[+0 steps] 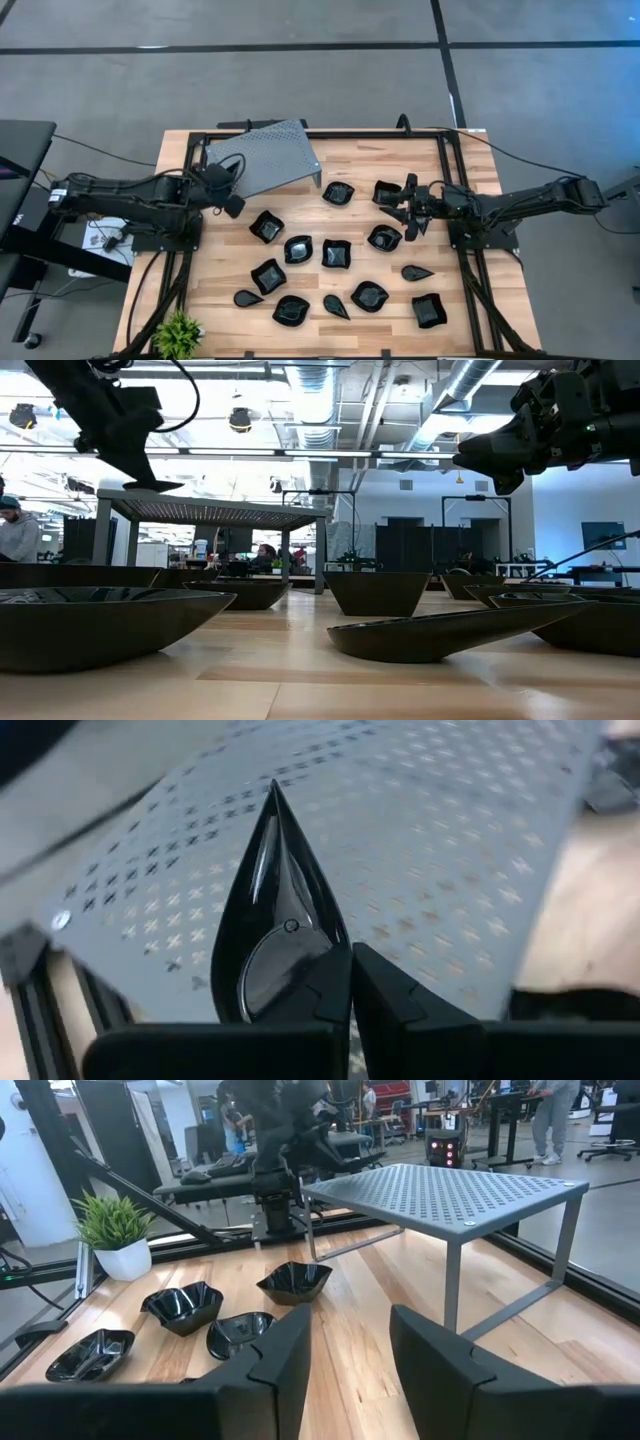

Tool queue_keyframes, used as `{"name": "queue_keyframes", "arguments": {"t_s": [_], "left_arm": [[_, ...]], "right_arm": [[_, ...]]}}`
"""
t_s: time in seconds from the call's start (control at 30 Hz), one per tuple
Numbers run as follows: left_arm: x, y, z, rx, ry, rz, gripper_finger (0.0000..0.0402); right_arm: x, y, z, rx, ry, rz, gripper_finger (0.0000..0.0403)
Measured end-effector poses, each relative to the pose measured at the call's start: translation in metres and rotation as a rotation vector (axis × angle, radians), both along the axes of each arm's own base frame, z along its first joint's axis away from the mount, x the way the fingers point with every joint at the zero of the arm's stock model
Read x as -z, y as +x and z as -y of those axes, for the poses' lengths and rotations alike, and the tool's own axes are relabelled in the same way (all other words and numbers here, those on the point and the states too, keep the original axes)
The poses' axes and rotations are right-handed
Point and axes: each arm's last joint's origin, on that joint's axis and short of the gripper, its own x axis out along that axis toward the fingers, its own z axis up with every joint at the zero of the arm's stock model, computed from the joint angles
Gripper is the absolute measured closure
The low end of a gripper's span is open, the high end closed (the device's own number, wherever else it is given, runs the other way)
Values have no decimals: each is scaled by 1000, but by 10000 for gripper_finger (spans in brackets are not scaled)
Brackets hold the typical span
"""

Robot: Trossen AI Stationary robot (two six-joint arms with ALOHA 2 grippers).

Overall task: Pick & Place Mini shaped plates
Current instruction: Put the black drop plate on the shelf, then stack the black drop plate on top of the black drop plate on the shelf

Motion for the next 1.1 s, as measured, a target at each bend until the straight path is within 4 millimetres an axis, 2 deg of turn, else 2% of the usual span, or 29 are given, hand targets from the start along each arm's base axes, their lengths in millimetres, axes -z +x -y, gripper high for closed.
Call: {"name": "queue_keyframes", "arguments": {"t_s": [0.23,0.4,0.63,0.73,0.93,1.0,1.1], "left_arm": [[1,0,-12,-204,-122,130,391],[5,4,-17,-246,-106,101,389],[12,12,-20,-263,-94,49,356],[7,14,-21,-238,-60,39,336],[-27,24,-18,-184,-69,178,308],[-37,31,-14,-104,-118,259,306],[-46,49,0,149,-215,362,306]], "right_arm": [[0,0,0,2,-8,-1,267],[0,0,0,3,-11,0,266],[0,0,3,24,-11,0,263],[0,0,5,35,-11,1,261],[-3,0,7,51,-12,27,261],[-3,-1,8,55,-12,33,260],[-4,-1,10,64,-12,37,259]]}}
